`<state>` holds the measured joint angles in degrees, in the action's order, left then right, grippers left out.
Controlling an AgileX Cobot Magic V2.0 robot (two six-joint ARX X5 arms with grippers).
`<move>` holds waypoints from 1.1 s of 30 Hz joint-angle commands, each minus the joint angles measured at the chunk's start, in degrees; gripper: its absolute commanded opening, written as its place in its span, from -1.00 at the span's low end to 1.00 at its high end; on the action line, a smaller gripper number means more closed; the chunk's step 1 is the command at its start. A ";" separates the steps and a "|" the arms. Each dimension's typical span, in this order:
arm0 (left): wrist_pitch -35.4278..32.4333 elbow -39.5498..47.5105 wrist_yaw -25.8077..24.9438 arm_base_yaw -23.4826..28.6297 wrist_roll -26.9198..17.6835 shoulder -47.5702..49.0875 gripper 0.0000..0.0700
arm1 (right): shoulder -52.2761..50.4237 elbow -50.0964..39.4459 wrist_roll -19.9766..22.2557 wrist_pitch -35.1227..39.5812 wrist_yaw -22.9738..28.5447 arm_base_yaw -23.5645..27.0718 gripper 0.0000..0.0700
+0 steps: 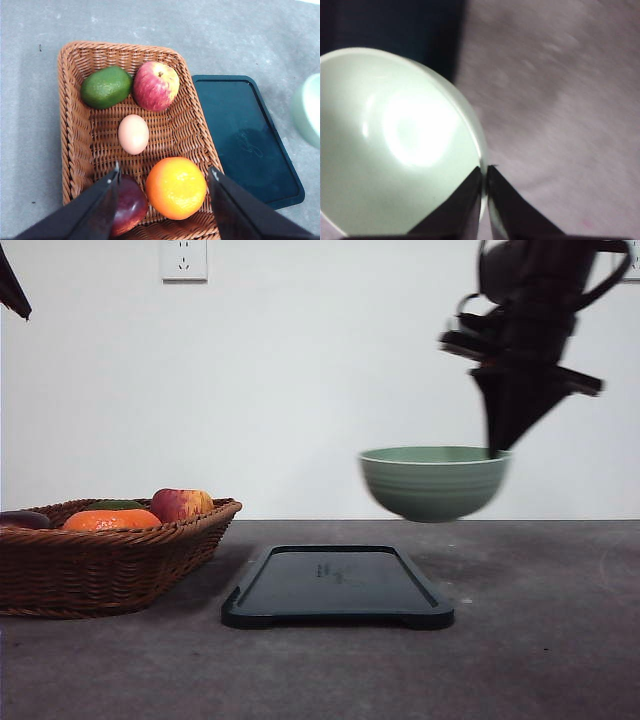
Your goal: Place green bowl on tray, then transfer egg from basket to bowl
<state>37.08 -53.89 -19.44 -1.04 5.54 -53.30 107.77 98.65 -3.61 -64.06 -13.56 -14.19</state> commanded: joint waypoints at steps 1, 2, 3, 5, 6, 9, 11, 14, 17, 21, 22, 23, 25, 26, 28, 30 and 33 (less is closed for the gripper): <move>-0.66 -1.09 -0.11 -0.11 -0.33 -0.26 0.00 | 1.47 1.55 -2.15 1.46 -0.68 -1.86 -0.99; -0.66 -1.09 -0.13 -0.11 -0.33 -0.26 0.00 | 1.72 1.55 -2.41 2.23 -1.06 -2.80 -0.99; -0.66 -1.09 -0.12 -0.11 -0.33 -0.26 0.00 | 2.08 1.55 -2.87 3.06 -1.46 -3.71 -0.99; -0.64 -1.09 -0.11 -0.11 -0.33 -0.26 0.00 | 2.90 1.55 -3.71 4.63 -1.79 -5.25 -0.99; -0.62 -1.09 -0.11 -0.11 -0.32 -0.26 0.00 | 3.40 1.55 -3.99 5.39 -1.83 -5.93 -0.99; -0.59 -1.09 -0.11 -0.11 -0.32 -0.26 0.00 | 4.87 1.55 -4.92 7.74 -1.88 -7.63 -0.99; -0.61 -1.09 -0.13 -0.11 -0.33 -0.26 0.00 | 5.79 1.55 -5.21 9.31 -1.88 -8.44 -0.99; -0.61 -1.09 -0.11 -0.11 -0.33 -0.26 0.00 | 7.20 1.55 -5.82 11.26 -1.88 -9.24 -0.99; -0.61 -1.09 -0.11 -0.11 -0.31 -0.26 0.00 | 8.81 1.55 -6.19 11.80 -1.92 -9.38 -0.99; -0.61 -1.09 -0.13 -0.11 -0.31 -0.26 0.00 | 10.75 1.55 -6.16 11.46 -1.61 -9.47 -0.99; -0.61 -1.09 -0.13 -0.11 -0.31 -0.26 0.00 | 11.14 1.55 -6.15 11.40 -1.54 -9.47 -0.99; -0.59 -1.09 -0.11 -0.11 -0.31 -0.26 0.00 | 11.47 1.55 -6.12 11.38 -1.48 -9.48 -0.99; -0.59 -1.09 -0.11 -0.11 -0.28 -0.26 0.00 | 11.82 1.55 -5.88 11.43 -1.45 -9.58 -0.98; -0.59 -1.09 -0.13 -0.11 -0.28 -0.26 0.00 | 11.93 1.55 -5.56 11.51 -1.50 -9.63 -0.97; -0.55 -1.09 -0.13 -0.11 -0.28 -0.26 0.00 | 12.02 1.55 -4.66 11.55 -1.49 -9.89 -0.80; -0.43 -1.09 -0.13 -0.11 -0.28 -0.26 0.00 | 12.02 1.56 -4.63 11.52 -1.52 -10.12 -0.47; 0.02 -1.09 -0.13 -0.11 -0.31 -0.26 0.00 | 11.99 2.18 -4.74 10.64 -1.62 -10.22 -0.31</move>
<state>37.33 -53.89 -19.44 -1.04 5.54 -53.28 118.38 99.00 -8.82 -53.27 -15.05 -24.01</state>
